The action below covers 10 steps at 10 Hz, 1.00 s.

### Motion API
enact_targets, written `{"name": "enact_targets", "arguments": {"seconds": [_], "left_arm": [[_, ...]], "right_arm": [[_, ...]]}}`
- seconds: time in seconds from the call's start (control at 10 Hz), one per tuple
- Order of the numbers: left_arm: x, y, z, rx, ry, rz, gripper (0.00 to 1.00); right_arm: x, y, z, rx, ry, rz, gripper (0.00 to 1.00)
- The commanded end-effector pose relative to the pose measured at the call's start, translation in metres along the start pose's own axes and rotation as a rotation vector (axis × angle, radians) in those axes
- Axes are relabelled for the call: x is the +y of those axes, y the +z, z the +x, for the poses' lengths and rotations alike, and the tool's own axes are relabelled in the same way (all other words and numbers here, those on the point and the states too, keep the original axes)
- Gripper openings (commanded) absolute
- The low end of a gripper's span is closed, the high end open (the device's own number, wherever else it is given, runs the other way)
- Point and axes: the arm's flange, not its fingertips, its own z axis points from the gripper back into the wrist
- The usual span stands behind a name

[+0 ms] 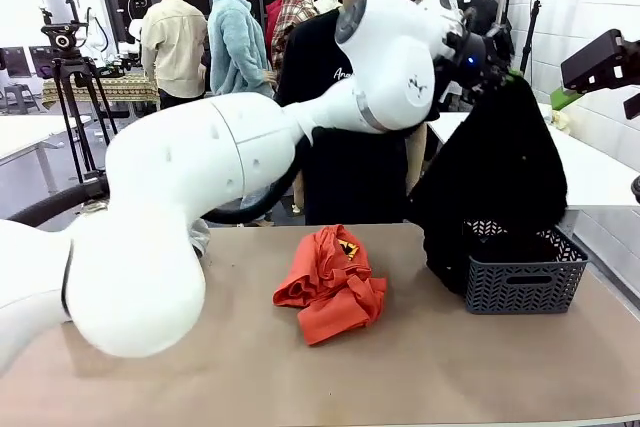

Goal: Sort the tops and bottoms.
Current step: Sort the clothes according to human instructions.

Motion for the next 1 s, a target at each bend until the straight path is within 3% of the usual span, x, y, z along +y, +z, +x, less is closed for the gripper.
{"name": "enact_targets", "arguments": {"seconds": [0.0,0.3,0.5,0.6,0.9], "left_arm": [[-0.05,-0.074,0.011,0.025,0.044,0.008,0.0],[-0.004,-0.084,0.004,0.031,0.006,0.22,0.0],[0.003,-0.082,0.01,0.015,0.012,0.298,0.0],[0.049,-0.034,-0.01,0.053,-0.015,0.21,0.0],[0.049,-0.034,-0.01,0.053,-0.015,0.21,0.0]], "right_arm": [[-0.001,-0.001,0.0,0.011,0.006,0.001,1.0],[-0.001,-0.001,0.0,0.011,0.006,0.001,1.0],[-0.001,-0.001,0.0,0.011,0.006,0.001,1.0],[-0.001,-0.001,0.0,0.011,0.006,0.001,1.0],[-0.001,-0.001,0.0,0.011,0.006,0.001,1.0]]}}
